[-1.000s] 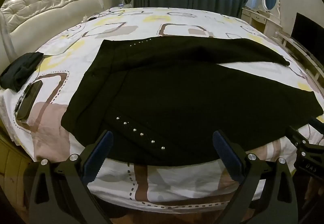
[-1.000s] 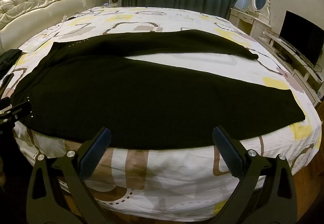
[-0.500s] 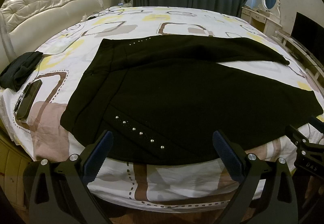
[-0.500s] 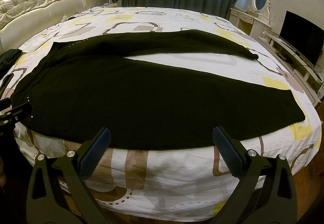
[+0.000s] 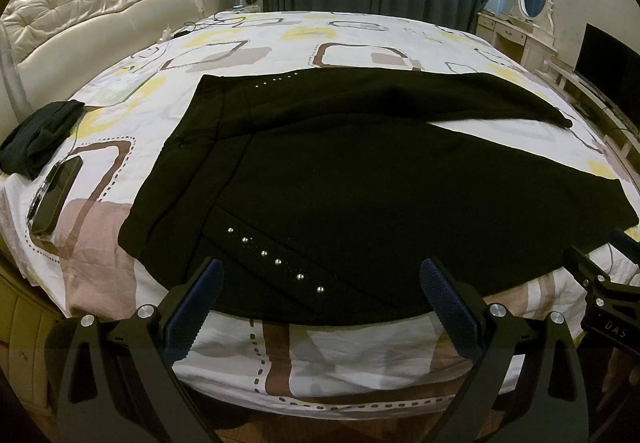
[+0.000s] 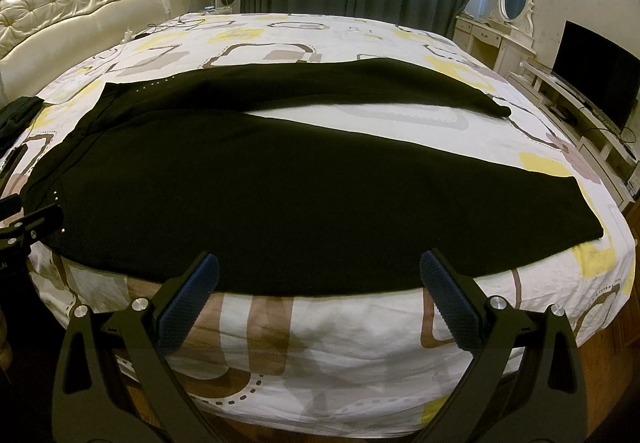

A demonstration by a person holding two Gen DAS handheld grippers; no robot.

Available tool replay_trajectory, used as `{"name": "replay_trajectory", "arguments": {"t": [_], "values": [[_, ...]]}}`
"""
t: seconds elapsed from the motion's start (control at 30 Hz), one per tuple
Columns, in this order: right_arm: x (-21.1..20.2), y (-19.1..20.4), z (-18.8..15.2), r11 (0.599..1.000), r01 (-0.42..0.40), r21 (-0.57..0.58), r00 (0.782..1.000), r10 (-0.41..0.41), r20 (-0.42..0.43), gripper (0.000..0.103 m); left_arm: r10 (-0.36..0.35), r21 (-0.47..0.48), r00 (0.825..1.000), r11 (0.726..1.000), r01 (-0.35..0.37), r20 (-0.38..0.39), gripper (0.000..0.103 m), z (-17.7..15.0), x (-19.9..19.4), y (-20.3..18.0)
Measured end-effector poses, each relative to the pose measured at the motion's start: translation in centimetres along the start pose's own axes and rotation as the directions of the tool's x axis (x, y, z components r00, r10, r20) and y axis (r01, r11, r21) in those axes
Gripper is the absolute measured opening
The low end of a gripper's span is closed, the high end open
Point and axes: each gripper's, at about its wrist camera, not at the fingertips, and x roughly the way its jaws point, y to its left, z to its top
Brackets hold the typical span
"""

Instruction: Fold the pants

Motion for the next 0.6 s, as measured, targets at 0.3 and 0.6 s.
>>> {"name": "replay_trajectory", "arguments": {"t": [0.3,0.6], "values": [[0.01,0.02,0.03,1.000,0.000,0.001,1.000,0.000,0.000,0.101,-0.001,-0.001,1.000,1.000,0.001,-0.002,0.098,-0.04,0.05,-0.04],[-0.01,0.03,0.02,1.000,0.000,0.000,1.000,0.000,0.000,0.101,-0.002,-0.001,1.000,1.000,0.002,-0.005,0.098,-0.09,0.12,-0.11]]}}
